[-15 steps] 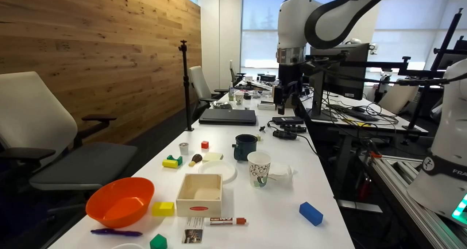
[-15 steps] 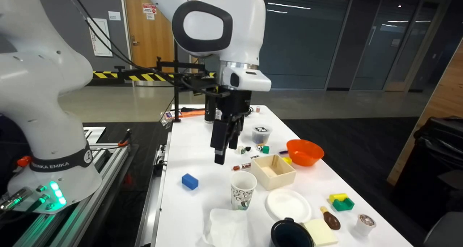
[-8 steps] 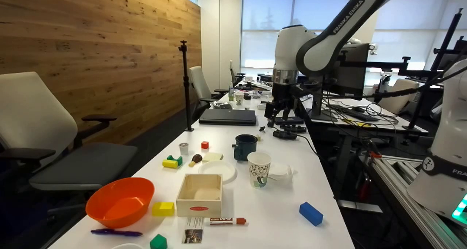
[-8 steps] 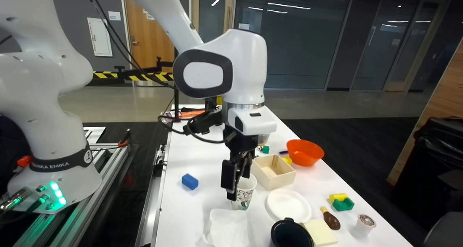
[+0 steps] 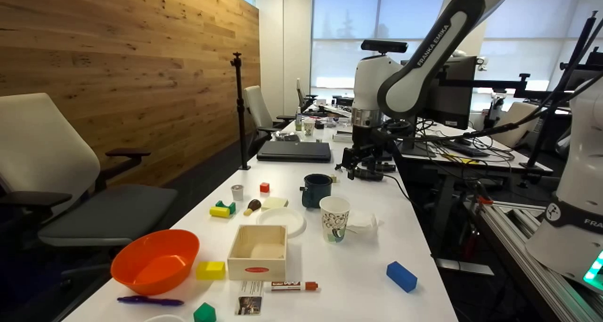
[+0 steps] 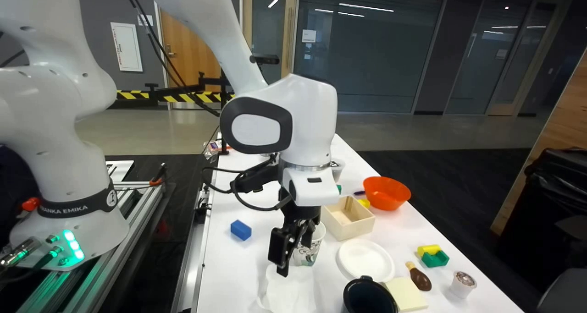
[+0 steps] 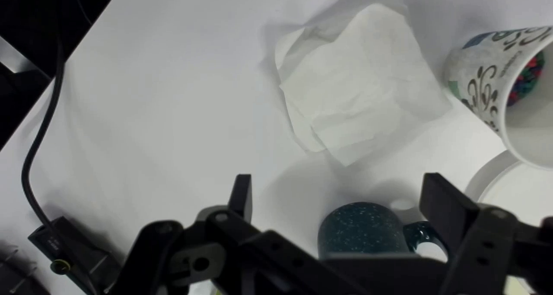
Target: Move the napkin backwards.
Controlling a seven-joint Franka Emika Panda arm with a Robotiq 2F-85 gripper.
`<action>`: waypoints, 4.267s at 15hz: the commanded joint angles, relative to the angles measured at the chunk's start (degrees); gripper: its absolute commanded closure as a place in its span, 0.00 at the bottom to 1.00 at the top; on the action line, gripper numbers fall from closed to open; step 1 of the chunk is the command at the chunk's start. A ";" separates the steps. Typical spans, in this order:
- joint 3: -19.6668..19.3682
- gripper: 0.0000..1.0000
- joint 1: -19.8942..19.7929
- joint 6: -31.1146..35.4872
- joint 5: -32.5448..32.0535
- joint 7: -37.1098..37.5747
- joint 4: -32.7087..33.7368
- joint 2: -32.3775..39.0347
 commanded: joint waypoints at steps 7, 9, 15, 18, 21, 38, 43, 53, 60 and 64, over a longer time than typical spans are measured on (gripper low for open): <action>-1.02 0.00 1.22 -0.02 5.07 -4.66 0.29 4.98; -1.30 0.00 1.60 0.67 5.32 -4.93 0.46 6.61; 0.25 0.00 1.07 2.07 9.87 -11.49 0.94 10.78; -0.15 0.00 1.83 3.79 9.81 -13.30 0.80 12.67; 0.06 0.00 1.87 7.34 10.27 -14.46 0.42 14.51; 5.89 0.00 -2.14 14.03 13.49 -28.74 -0.82 18.96; 5.63 0.00 -2.29 15.15 13.09 -29.96 -0.90 19.89; 6.51 0.26 -3.02 20.45 12.66 -31.25 -2.26 21.62; 8.30 0.77 -5.05 20.92 12.70 -32.37 -2.56 20.98; 0.03 0.99 3.21 18.88 10.13 -28.20 -3.66 19.17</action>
